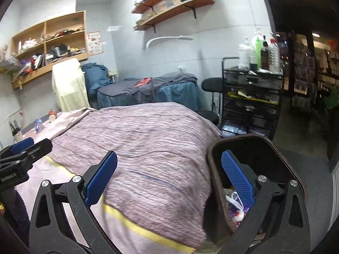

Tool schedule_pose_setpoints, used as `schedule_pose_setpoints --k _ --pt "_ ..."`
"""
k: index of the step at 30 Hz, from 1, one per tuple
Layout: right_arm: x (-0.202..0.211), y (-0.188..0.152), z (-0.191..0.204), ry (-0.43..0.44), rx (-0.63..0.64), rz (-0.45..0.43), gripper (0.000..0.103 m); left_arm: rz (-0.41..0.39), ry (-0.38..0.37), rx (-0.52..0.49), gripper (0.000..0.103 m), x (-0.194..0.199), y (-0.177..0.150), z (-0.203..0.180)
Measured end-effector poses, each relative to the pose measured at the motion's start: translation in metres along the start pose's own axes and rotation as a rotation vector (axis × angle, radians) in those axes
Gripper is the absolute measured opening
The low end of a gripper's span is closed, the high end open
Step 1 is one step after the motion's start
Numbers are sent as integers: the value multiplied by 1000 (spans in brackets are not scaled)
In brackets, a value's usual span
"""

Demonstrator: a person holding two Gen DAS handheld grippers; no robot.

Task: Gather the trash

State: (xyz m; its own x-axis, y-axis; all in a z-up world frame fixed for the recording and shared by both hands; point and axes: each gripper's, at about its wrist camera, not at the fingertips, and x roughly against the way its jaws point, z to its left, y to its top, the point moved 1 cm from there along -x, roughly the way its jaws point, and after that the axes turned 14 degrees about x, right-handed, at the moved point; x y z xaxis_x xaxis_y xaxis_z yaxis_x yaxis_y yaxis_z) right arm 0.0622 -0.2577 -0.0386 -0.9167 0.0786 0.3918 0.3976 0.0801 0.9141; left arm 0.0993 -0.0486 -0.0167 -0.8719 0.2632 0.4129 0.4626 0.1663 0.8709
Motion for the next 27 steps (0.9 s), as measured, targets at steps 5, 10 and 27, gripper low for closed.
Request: schedule_pose_setpoints --k 5,10,27 --pt "8 1 18 30 31 -17 97 2 27 62 97 7 -1 18" --pt "13 1 32 42 61 -22 97 -35 46 94 97 20 -5 27" --pt "19 0 39 70 58 -27 97 -58 60 102 97 31 -6 34"
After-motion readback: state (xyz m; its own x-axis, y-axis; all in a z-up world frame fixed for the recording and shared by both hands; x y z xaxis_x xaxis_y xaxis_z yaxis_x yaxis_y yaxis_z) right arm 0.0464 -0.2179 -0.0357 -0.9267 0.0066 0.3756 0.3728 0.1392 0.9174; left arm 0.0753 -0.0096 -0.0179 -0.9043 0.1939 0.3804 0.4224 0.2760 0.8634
